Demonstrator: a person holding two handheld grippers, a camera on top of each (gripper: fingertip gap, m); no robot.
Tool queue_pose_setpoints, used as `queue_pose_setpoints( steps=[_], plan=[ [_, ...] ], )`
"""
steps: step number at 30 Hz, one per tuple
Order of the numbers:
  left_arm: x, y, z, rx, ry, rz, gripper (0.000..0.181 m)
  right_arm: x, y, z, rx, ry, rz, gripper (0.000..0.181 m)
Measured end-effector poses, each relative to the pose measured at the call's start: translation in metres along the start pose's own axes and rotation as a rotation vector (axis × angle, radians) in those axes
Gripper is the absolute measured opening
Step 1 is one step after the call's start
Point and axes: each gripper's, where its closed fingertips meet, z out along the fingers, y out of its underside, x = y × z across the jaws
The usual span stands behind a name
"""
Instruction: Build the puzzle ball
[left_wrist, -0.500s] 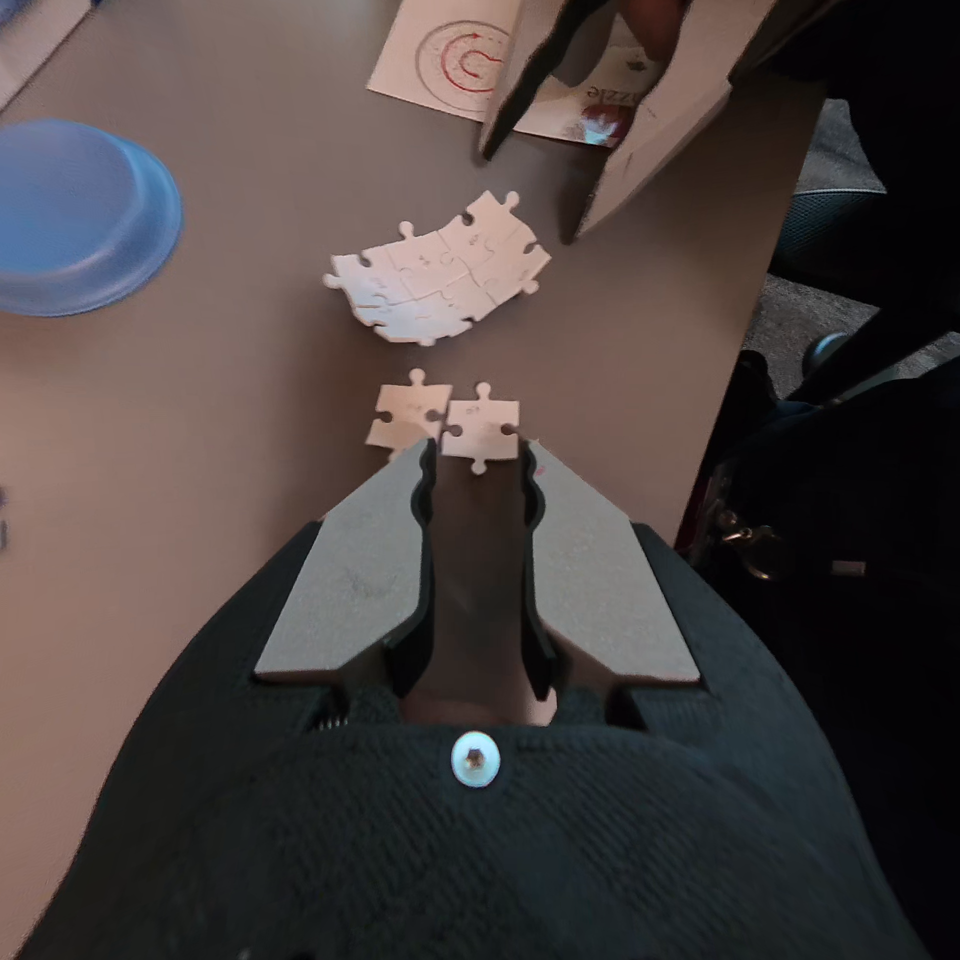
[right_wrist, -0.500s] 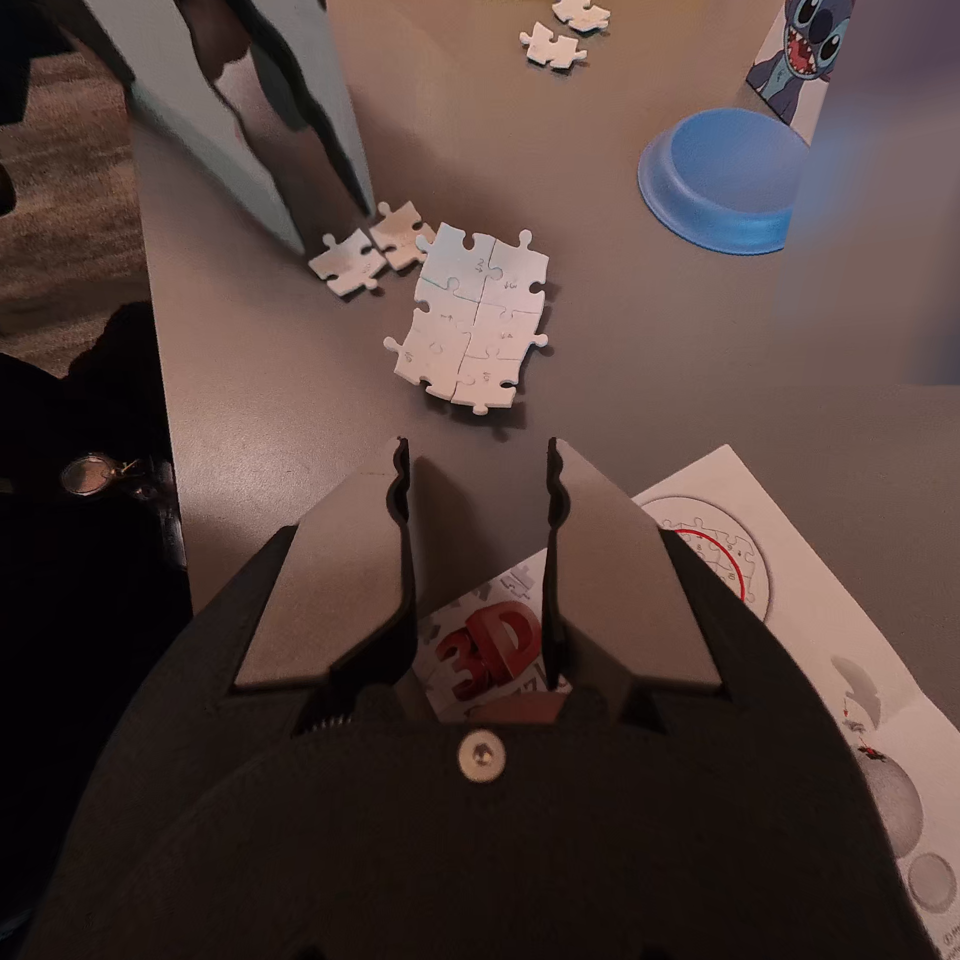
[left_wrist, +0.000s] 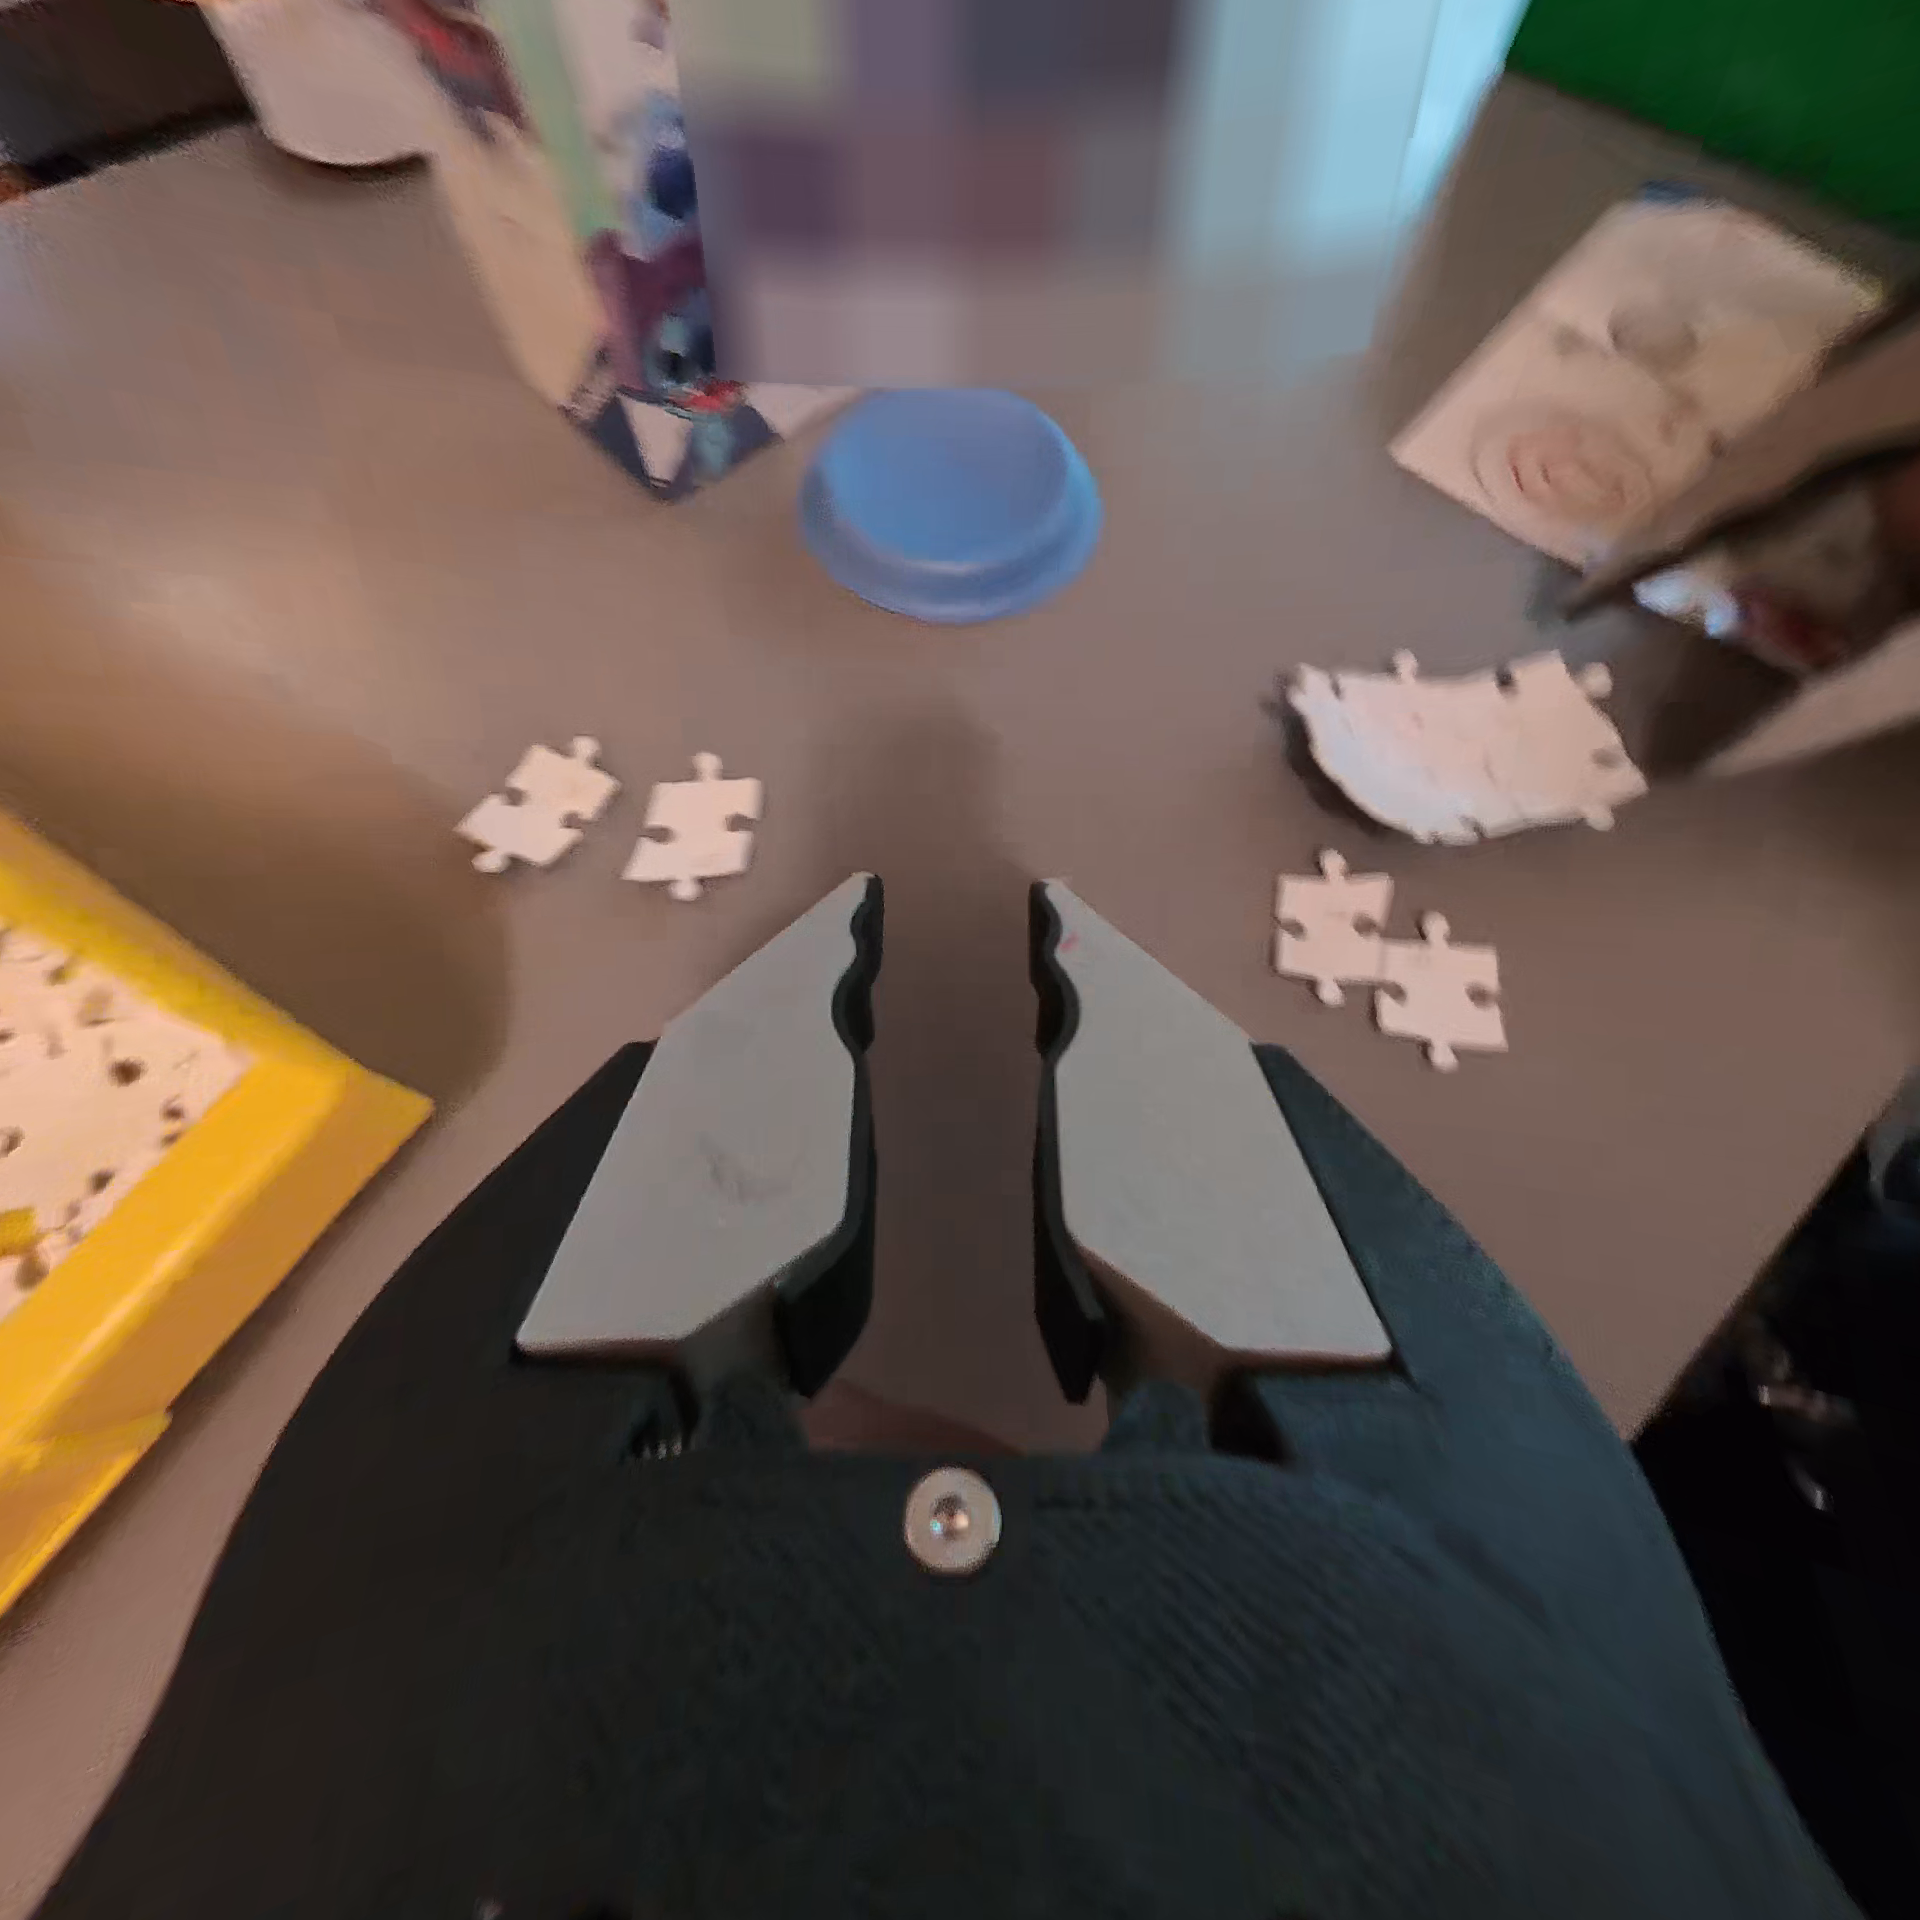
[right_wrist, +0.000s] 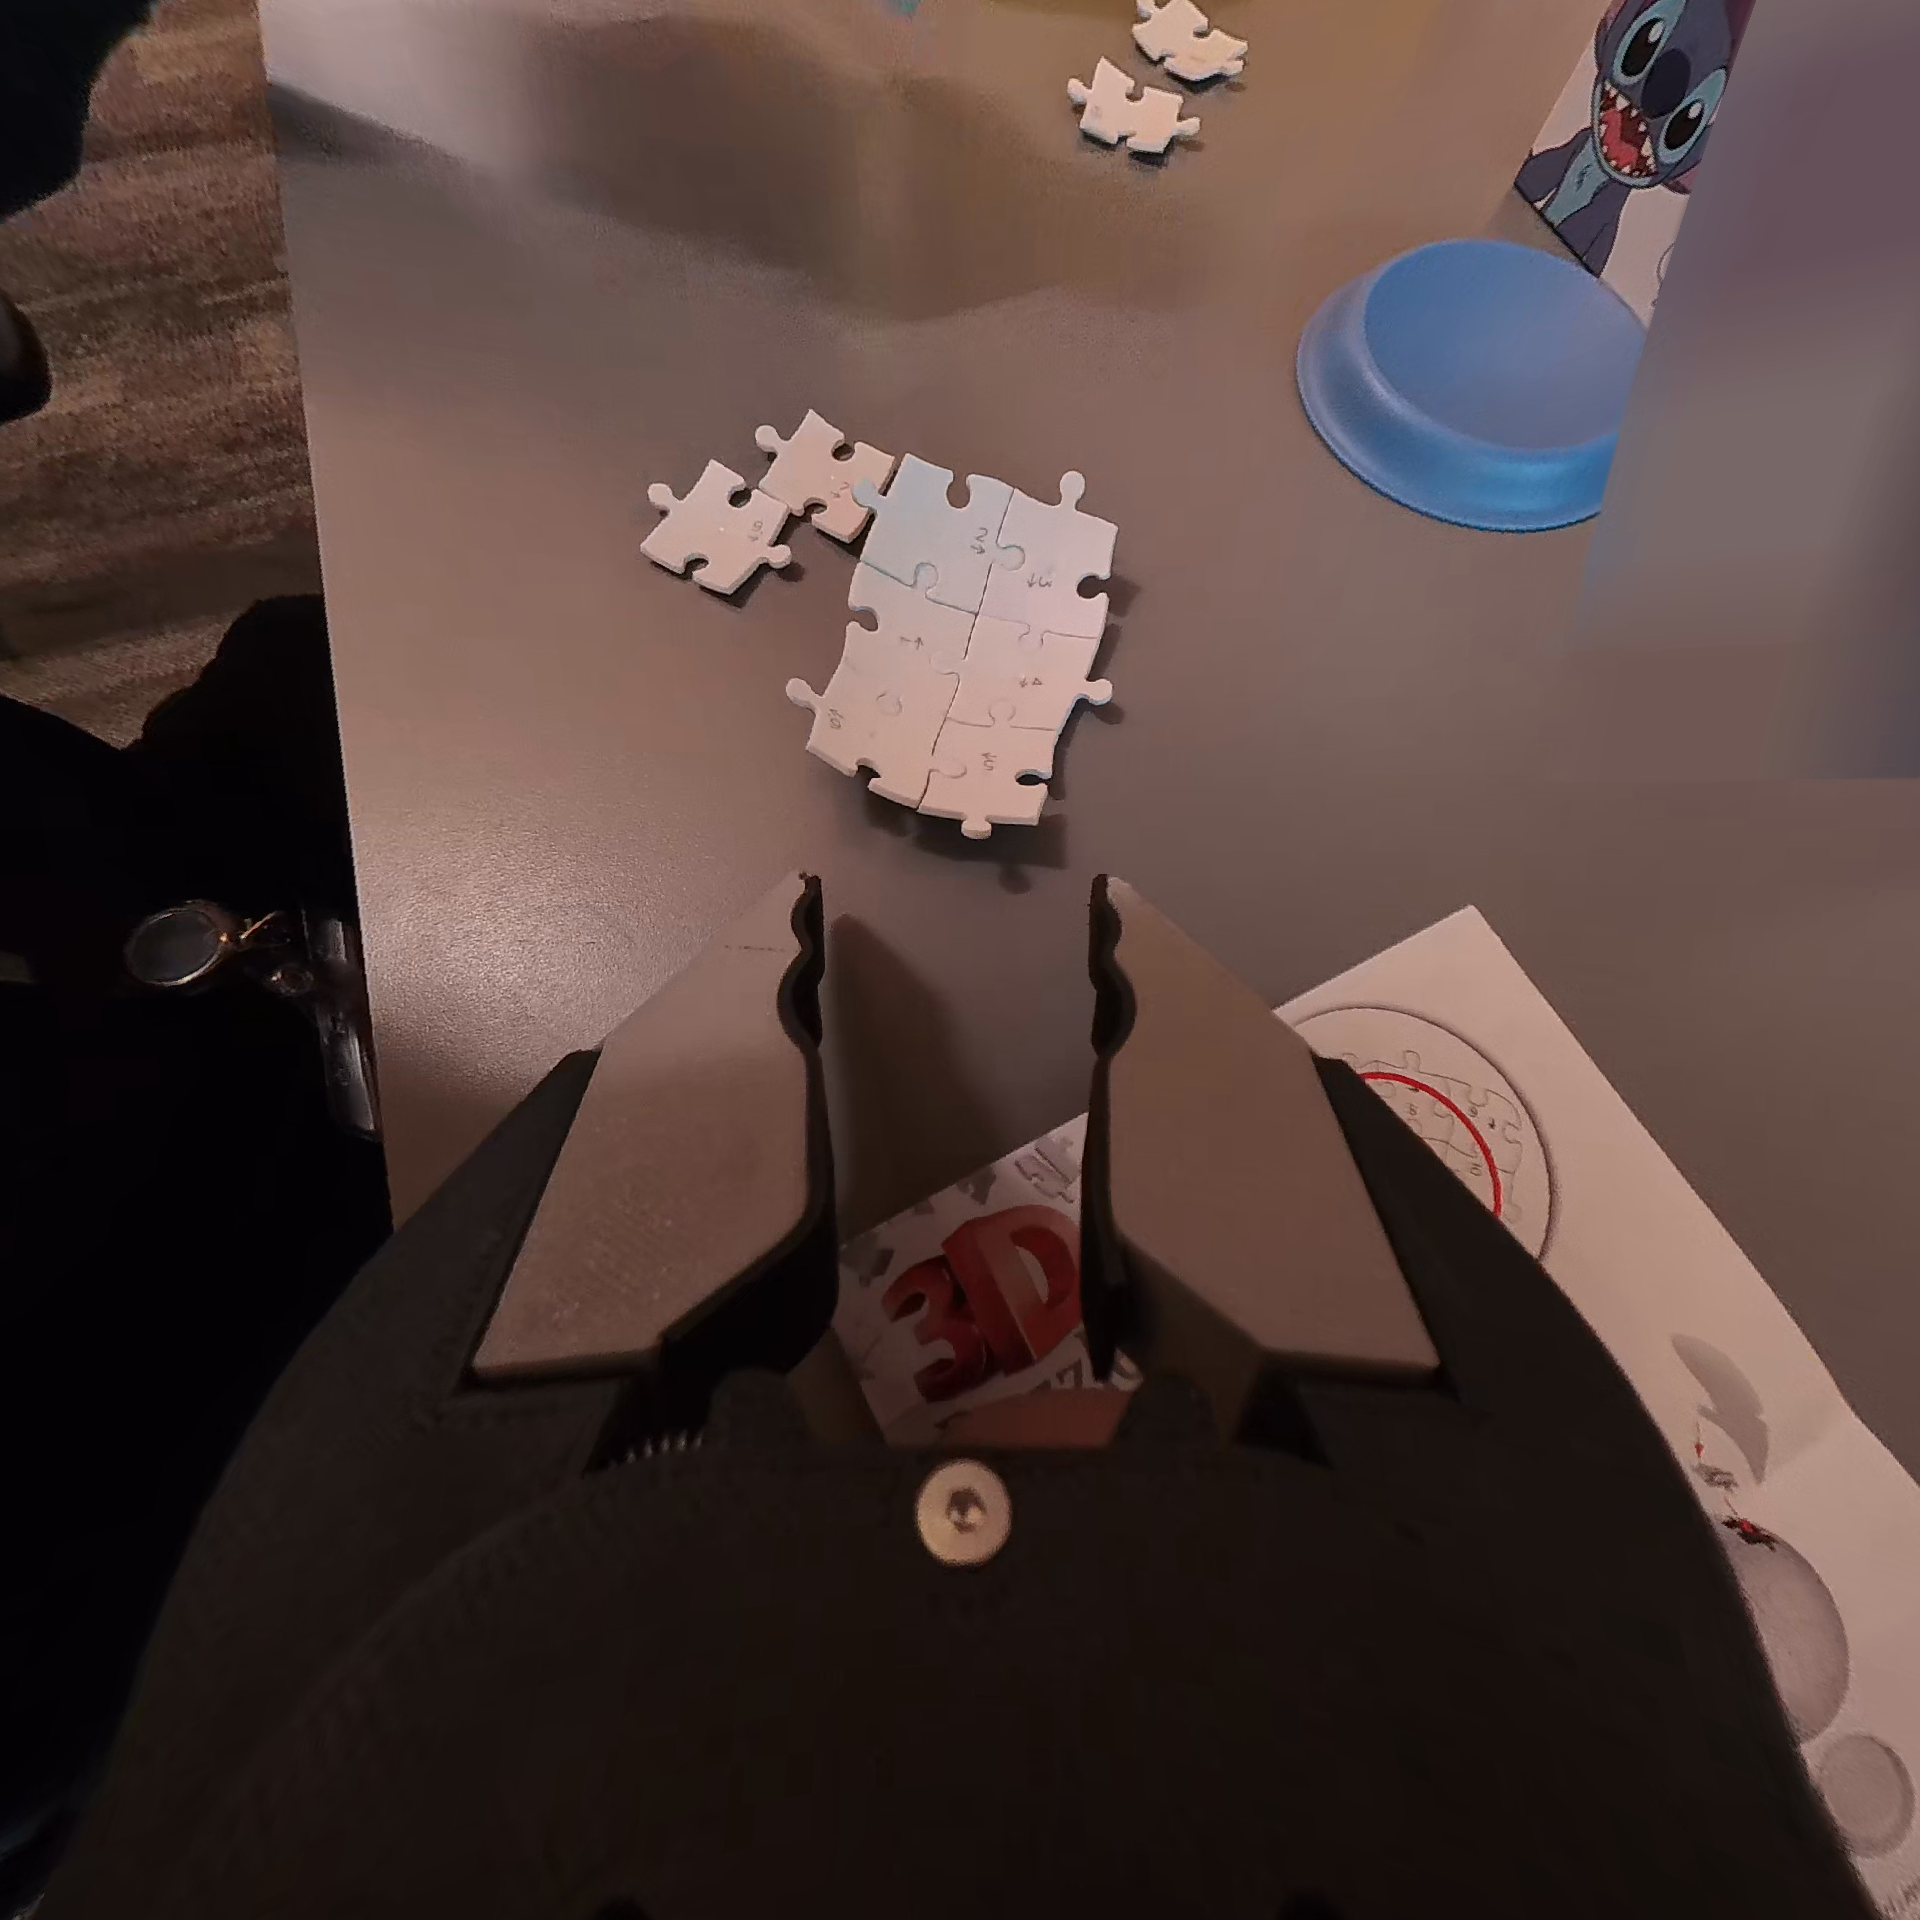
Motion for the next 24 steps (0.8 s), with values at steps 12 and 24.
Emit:
queue_pose_setpoints(
  steps=[12, 24],
  plan=[
    [-0.037, -0.001, 0.037, -0.129, -0.134, 0.040, 0.042, 0.002, -0.002, 0.000, 0.008, 0.005, 0.007, 0.048],
    [0.074, 0.022, 0.038, -0.207, 0.217, 0.171, 0.040, 0.000, -0.002, 0.000, 0.008, 0.000, 0.001, 0.048]
  ],
)
